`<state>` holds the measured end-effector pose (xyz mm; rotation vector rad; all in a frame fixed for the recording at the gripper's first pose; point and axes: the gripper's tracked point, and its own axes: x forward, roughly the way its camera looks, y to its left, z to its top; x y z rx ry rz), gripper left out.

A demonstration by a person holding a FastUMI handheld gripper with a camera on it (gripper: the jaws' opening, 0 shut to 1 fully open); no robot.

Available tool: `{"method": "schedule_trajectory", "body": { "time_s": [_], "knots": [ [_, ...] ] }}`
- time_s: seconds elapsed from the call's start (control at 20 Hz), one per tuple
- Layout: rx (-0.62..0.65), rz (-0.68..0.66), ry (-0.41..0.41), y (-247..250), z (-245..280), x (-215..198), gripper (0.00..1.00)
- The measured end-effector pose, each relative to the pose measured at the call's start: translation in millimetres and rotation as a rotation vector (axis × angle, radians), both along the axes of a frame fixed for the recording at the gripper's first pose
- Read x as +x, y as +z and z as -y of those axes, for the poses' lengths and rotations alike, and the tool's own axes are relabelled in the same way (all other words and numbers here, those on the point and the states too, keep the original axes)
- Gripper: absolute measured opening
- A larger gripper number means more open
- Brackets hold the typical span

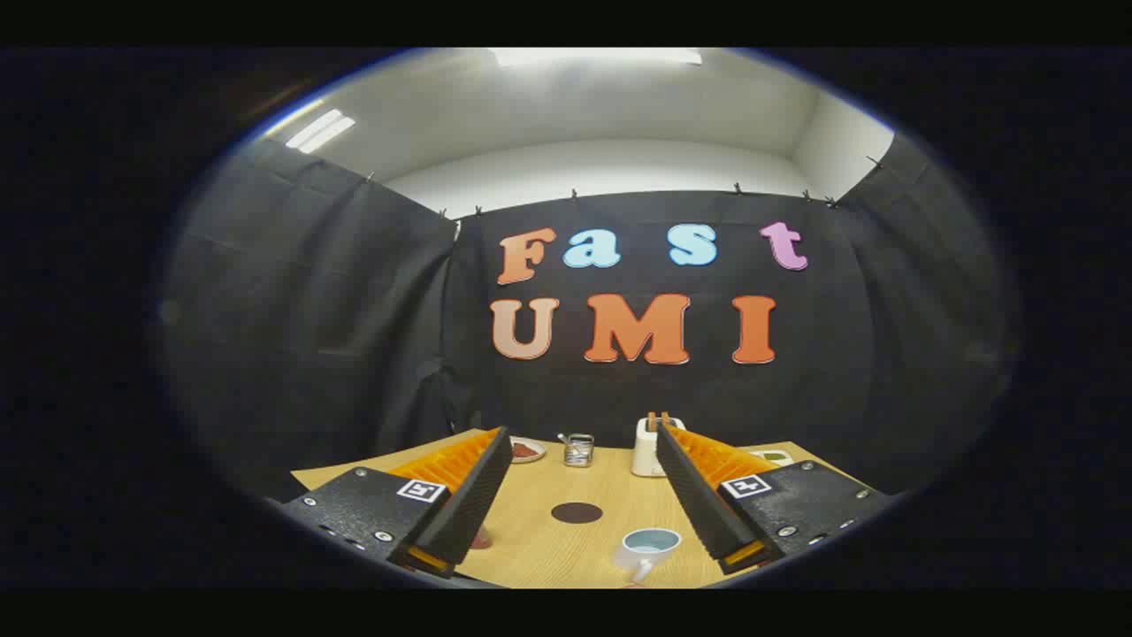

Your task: Take the bottle from table, then pour the juice into the cup, finally place the bottle on the coaster

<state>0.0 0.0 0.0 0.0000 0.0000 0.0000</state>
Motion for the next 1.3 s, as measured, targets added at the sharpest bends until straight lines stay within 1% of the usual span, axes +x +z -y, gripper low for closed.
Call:
{"method": "schedule_trajectory", "body": {
  "time_s": [0.15,0.25,0.5,0.65,0.8,1.0,1.15,1.3],
  "knots": [
    [-0.009,0.012,0.005,-5,-3,14,0.97],
    [0.007,0.008,0.014,-8,-5,22,0.97],
    [0.047,0.065,0.048,-2,-14,34,0.97],
    [0.05,0.088,0.037,-4,-13,39,0.97],
    [0.052,0.09,0.005,-7,-14,45,0.97],
    [0.039,0.068,0.006,-13,-32,48,0.97],
    [0.026,0.055,0.033,-24,-55,50,0.97],
    [0.052,0.041,0.062,-35,-71,52,0.97]
  ]
}}
